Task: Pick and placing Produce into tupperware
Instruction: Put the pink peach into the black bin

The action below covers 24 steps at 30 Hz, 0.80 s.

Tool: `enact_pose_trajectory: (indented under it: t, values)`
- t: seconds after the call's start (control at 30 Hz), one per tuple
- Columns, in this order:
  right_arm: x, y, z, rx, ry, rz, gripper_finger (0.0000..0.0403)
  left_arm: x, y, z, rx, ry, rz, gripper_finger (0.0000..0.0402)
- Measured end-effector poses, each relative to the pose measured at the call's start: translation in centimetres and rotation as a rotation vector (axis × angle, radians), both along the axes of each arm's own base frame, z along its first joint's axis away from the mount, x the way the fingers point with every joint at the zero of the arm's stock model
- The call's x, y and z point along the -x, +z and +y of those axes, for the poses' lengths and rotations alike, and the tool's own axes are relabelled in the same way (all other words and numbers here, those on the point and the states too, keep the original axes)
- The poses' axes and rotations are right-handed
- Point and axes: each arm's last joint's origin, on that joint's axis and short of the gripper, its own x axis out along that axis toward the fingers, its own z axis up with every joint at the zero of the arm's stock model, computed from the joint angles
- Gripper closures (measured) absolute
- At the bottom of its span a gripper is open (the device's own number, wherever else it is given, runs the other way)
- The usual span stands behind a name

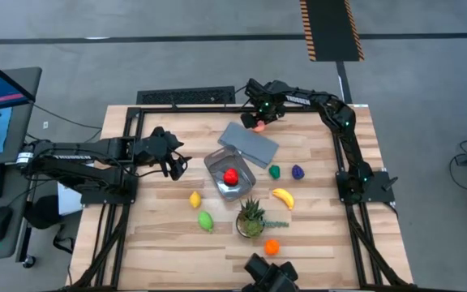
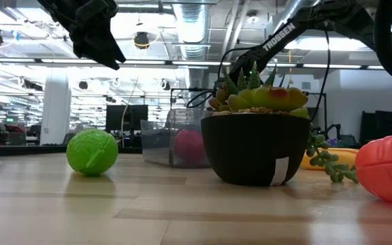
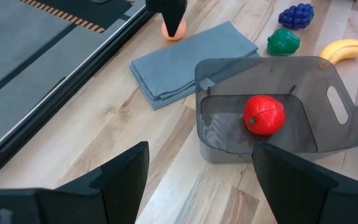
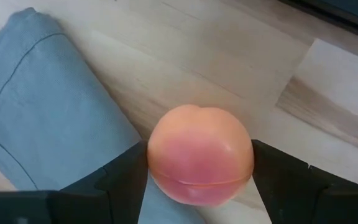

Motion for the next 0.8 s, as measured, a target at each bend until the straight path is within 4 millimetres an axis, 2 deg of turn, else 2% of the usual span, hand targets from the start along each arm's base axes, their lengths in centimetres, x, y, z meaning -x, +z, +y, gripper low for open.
enact_pose_trajectory:
  t: [0.2, 0.8]
  values:
    - [0.0, 0.0, 0.0, 0.001, 0.004, 0.0, 0.0099, 0.0, 0.0, 0.0, 0.005, 0.004, -0.003, 0.0129]
    - [-0.08, 0.01, -0.01, 0.007, 0.006, -0.005, 0.0104, 0.0, 0.0, 0.0, 0.005, 0.003, -0.003, 0.0129]
